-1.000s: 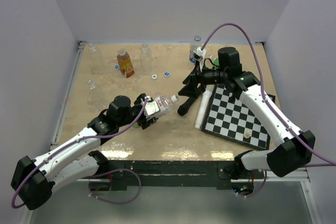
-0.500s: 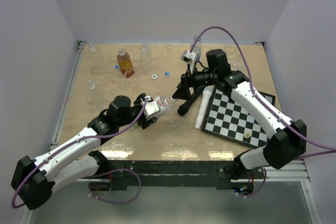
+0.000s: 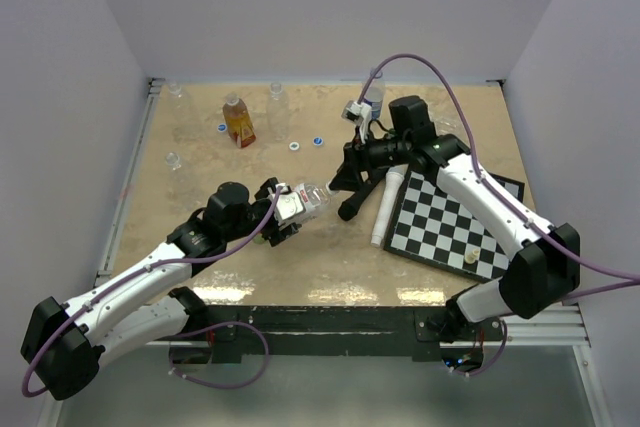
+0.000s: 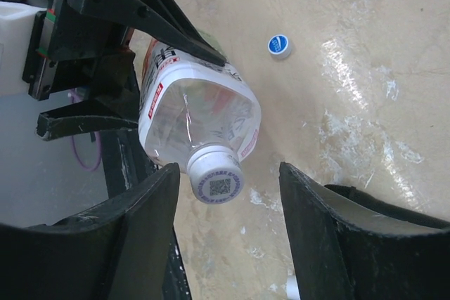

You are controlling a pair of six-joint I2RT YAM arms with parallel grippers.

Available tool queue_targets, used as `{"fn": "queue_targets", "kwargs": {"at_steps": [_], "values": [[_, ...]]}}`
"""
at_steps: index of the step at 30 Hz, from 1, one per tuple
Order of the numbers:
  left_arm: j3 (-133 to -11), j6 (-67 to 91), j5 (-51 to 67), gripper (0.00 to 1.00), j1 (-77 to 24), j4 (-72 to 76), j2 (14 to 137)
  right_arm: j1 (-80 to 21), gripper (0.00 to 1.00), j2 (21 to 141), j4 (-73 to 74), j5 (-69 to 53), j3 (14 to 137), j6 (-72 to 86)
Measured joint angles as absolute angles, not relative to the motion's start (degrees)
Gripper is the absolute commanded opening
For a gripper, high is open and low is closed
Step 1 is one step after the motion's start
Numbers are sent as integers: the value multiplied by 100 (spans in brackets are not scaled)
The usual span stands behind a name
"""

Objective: Unscrew the bottle caps
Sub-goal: Unscrew the bottle cap from the plastic bottle.

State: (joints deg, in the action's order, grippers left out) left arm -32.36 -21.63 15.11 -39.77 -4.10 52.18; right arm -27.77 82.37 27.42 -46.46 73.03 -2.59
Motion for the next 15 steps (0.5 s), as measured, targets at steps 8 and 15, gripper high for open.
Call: {"fn": "queue_targets", "kwargs": {"at_steps": [8, 15], "values": [[-3236, -2163, 1483, 0, -3977, -456, 5218, -2812, 38, 8497, 2952, -4799, 7303, -346], [-3236, -2165, 1476, 0, -3977, -497, 5218, -2834, 8, 8501, 3035, -5015, 7303, -521]]}}
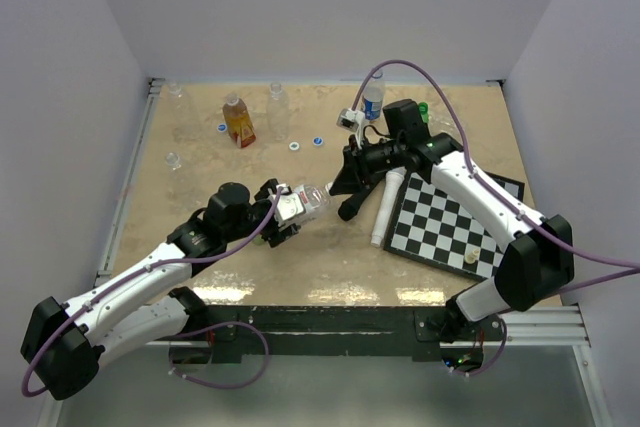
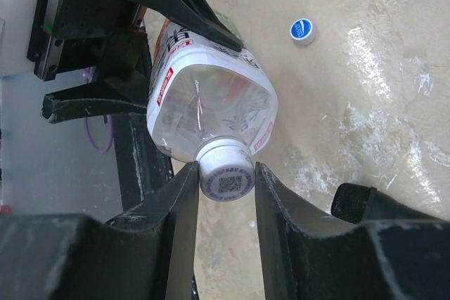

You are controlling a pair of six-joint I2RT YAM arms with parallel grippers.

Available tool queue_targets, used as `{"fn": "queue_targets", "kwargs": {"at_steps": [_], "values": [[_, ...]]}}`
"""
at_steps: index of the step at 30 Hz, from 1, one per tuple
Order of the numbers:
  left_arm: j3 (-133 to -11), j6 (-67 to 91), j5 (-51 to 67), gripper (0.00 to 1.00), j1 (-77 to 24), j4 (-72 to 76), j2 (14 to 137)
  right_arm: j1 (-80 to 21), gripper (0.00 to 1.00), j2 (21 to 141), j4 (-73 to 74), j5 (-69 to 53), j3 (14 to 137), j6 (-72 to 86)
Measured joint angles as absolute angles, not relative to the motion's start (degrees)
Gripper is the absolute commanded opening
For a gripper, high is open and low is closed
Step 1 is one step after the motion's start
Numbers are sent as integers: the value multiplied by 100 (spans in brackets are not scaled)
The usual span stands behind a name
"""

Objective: Unscrew the bottle caps
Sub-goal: Unscrew the bottle cap from the plastic bottle.

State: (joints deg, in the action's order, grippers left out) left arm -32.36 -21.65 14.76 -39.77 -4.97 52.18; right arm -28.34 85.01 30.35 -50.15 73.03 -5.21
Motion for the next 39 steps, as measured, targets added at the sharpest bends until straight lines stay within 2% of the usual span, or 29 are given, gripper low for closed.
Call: {"fn": "queue_targets", "kwargs": {"at_steps": [3, 8, 15, 21, 26, 30, 33, 39], "values": [[-3236, -2165, 1483, 0, -3977, -499, 5218, -2832, 0, 8501, 3083, -5081, 7306, -655], [-3236, -2167, 1575, 0, -3983, -504, 5218, -2836, 0, 8501, 3446, -5210, 7428, -1431], [-3236, -2167, 1627, 0, -3986, -399, 5218, -2899, 0, 8541, 4381, -5284, 7843, -4517], [-3236, -2167, 1634, 0, -3994, -419, 5225, -2956, 0, 8152, 4394, -5334, 7393, -7360], [-3236, -2165, 1610, 0, -3988, -351, 5221, -2961, 1, 8106, 4460, -5365, 7369, -8444], [-3236, -2165, 1610, 0, -3988, -377, 5221, -2956, 14, 8095, 4466, -5417, 7312, -8646], [-3236, -2165, 1619, 0, -3990, -399, 5221, -2950, 30, 8090, 4412, -5465, 7284, -8399], [-3236, -2163, 1625, 0, -3988, -401, 5221, -2930, 55, 8095, 4281, -5448, 7317, -7312]]}}
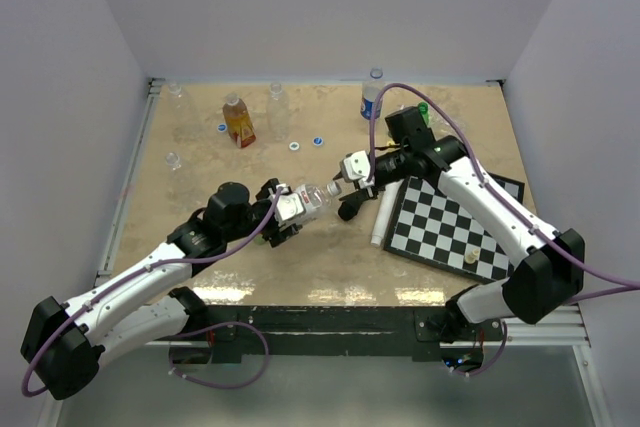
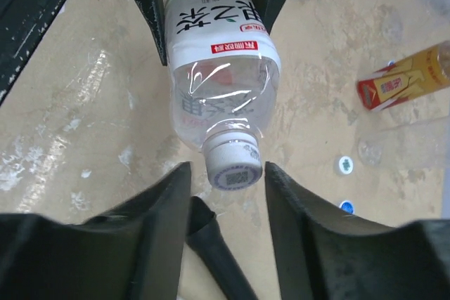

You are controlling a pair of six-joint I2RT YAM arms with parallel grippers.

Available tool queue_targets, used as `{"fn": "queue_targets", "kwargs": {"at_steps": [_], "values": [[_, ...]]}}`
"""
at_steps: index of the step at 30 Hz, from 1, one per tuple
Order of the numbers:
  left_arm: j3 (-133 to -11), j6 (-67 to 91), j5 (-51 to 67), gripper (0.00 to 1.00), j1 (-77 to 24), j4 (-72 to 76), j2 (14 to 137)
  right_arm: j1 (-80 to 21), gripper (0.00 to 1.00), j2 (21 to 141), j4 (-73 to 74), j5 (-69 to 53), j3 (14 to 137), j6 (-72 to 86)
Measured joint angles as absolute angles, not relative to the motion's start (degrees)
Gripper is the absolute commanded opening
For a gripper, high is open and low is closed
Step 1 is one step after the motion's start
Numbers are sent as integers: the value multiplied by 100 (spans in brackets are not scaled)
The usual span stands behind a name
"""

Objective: Unscrew the bottle caps
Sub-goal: Unscrew the bottle cap from the plastic bottle.

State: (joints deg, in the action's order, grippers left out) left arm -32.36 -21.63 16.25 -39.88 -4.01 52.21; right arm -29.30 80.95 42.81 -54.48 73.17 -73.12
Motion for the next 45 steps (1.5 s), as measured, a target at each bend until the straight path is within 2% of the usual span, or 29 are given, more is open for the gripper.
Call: {"fn": "queue_targets", "kwargs": {"at_steps": [6, 7, 22, 45], "values": [[-3236, -2163, 1577, 0, -3977, -414, 5221, -2912, 81, 8191, 4399, -5179, 7623, -6438], [-3236, -2163, 1577, 0, -3977, -414, 5221, -2910, 83, 8204, 4436, -5151, 7671, -6351], [-3236, -2161, 1573, 0, -3977, -416, 5221, -2847, 86, 7902, 4737, -4276, 7789, -5205], [-3236, -2161, 1570, 0, -3977, -419, 5221, -2832, 85, 7815, 4930, -4709, 7797, -4445]]}}
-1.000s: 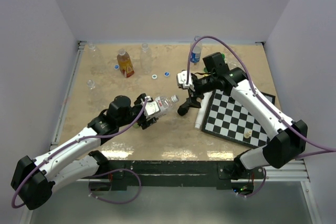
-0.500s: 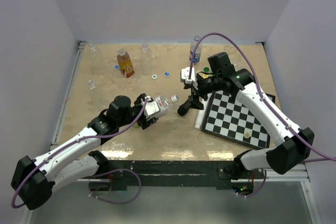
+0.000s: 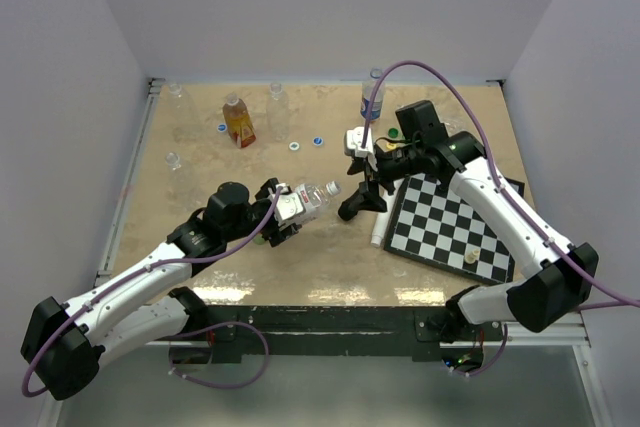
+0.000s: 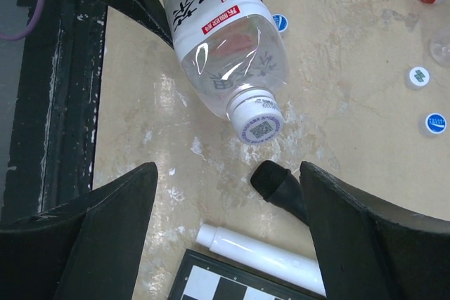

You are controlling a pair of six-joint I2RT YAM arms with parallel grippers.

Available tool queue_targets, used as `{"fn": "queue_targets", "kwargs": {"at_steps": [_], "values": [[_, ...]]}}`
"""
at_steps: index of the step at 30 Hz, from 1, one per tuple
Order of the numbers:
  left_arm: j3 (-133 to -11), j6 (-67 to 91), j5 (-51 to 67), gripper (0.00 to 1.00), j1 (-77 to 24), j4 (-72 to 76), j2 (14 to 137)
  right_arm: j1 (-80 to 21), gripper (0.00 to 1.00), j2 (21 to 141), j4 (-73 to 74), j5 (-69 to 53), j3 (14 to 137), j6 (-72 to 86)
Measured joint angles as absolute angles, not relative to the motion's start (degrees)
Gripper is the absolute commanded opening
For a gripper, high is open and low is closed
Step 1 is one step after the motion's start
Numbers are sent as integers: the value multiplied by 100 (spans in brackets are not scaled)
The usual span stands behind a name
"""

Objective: Unscrew the bottle caps
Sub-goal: Unscrew the bottle cap from the plastic bottle.

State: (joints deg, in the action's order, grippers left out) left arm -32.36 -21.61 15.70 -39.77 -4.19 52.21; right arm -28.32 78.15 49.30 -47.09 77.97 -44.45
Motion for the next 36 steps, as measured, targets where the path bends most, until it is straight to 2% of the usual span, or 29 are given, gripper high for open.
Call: {"fn": "queue_targets", "kwargs": {"at_steps": [36], "values": [[-3236, -2161, 1566, 0, -3977, -419, 5221, -2460, 85, 7599, 4856, -5315, 7408, -4112]]}}
